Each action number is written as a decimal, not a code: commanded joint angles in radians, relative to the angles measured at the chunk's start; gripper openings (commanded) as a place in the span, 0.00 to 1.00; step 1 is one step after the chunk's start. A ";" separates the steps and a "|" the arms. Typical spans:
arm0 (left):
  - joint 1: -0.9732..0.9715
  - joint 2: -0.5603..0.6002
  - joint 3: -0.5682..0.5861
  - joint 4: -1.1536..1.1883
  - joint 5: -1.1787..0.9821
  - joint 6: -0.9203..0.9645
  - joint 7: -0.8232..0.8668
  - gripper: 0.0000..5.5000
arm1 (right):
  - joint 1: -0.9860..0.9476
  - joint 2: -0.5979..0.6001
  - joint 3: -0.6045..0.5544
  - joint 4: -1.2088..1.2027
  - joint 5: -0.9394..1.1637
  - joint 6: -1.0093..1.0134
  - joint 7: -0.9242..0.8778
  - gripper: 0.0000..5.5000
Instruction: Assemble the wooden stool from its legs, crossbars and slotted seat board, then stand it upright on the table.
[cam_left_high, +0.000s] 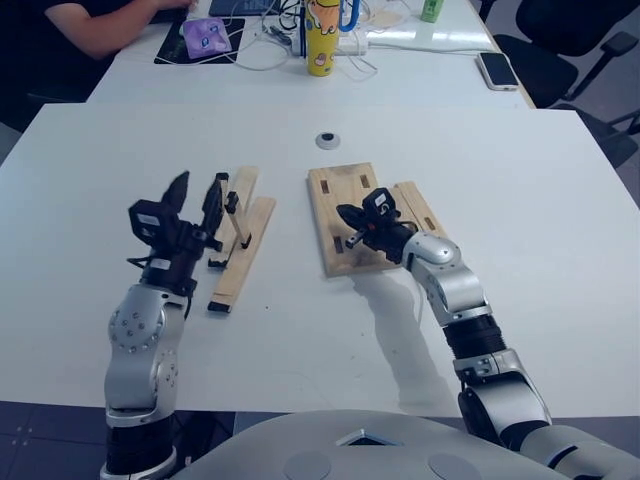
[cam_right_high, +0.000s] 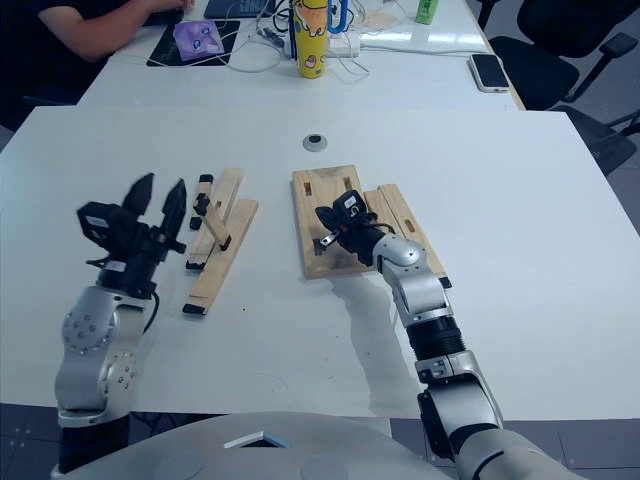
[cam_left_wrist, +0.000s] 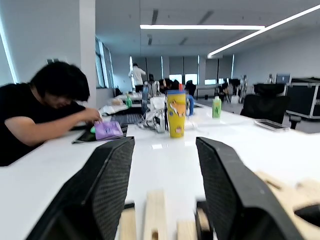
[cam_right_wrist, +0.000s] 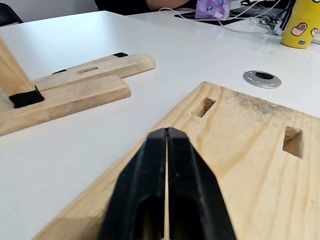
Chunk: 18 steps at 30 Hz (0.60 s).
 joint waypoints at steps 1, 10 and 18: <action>-0.263 0.020 -0.015 0.063 -0.078 0.111 -0.020 0.37 | -0.003 0.013 -0.003 0.023 -0.009 -0.015 -0.013 0.00; -0.540 0.016 -0.076 0.239 -0.103 0.291 -0.033 0.10 | -0.049 0.035 0.016 0.079 -0.020 -0.044 0.003 0.00; -0.510 0.036 -0.014 0.158 -0.147 0.393 -0.002 0.00 | -0.021 0.037 0.010 0.069 -0.023 -0.049 -0.019 0.00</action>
